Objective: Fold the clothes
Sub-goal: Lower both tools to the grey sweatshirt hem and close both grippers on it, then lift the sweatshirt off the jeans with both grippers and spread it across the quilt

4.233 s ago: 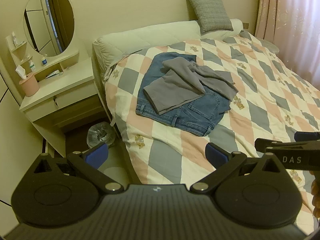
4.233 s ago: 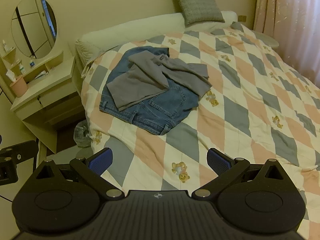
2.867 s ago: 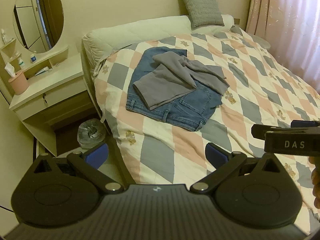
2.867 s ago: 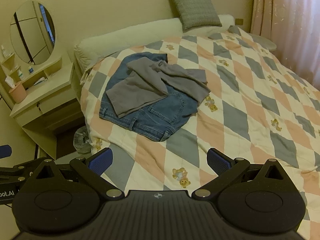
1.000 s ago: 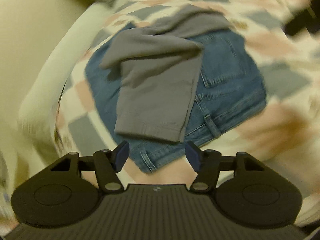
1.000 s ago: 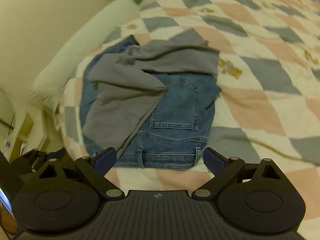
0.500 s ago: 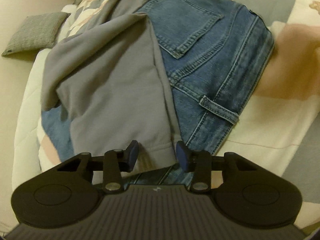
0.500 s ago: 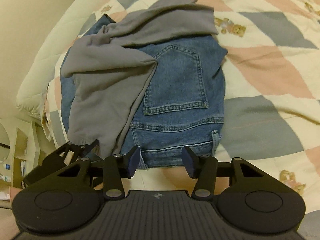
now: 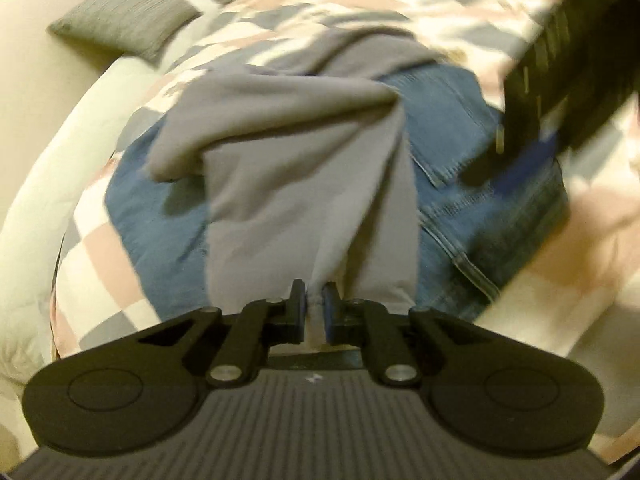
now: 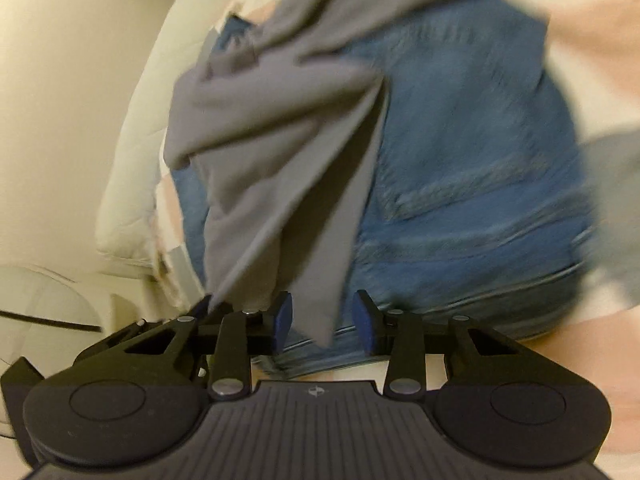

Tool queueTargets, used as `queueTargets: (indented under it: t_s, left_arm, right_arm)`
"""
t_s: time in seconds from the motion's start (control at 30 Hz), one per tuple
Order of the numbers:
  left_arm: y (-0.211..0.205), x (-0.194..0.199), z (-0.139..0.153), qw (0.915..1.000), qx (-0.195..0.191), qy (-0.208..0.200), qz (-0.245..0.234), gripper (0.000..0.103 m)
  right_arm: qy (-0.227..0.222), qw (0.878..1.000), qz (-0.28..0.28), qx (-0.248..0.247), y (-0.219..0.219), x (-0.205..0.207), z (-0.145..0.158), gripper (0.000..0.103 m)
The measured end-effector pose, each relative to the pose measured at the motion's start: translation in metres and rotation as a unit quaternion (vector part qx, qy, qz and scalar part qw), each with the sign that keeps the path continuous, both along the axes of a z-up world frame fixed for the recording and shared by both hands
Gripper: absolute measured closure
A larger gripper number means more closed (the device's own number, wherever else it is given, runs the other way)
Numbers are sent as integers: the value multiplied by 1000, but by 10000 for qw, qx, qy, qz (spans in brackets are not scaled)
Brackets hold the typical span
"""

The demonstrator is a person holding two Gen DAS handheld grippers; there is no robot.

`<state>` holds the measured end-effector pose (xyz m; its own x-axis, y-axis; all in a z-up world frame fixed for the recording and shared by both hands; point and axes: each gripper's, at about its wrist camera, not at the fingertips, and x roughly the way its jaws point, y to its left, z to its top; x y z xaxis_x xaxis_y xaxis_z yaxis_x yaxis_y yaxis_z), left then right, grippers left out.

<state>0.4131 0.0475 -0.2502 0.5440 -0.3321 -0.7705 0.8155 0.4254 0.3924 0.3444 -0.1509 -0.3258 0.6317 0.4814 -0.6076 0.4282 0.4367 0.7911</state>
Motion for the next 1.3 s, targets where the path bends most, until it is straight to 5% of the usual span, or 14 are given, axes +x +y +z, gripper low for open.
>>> queueTargets:
  t_s: [0.2,0.37,0.47,0.63,0.73,0.87,1.0,1.23,1.3]
  left_arm:
    - [-3,12,0,10000,1,38,-83,94]
    - [2,8,-16,9993,232,57,-292,88]
    - [1,0,-28,9979,329,137,-533,74]
    - [-7,-4,-52,9954,606,162,-727,74]
    - [-6,-5,-56,9942,689,90,-819,96]
    - [-1,-4,-45,9947,609,-71,-820,97]
    - [11,6,-20,9986,262,100,-449,96]
    - [-5,-12,-48,9951,680,-56,-716,76]
    - [-9,-6,-58,9957,688,50,-614,71]
  right_arm:
    - [325,9956,-333,811,39,24,-62,62]
    - [362,9892,-907,1097,50,31,-83,62]
    - [400,9877,-969,1163,48,35,-86,65]
    - [324,9875,-937,1221,41,34,-80,74]
    - [269,9863,-993,1290,38,34,-77,85]
    - [286,9869,-966,1258,36,37,-72,94]
    - [114,9901,-847,1114,31,33,-53,94]
    - [29,9909,-878,1020,28,33,-45,92]
    - [83,9898,-938,1066,27,36,-49,78]
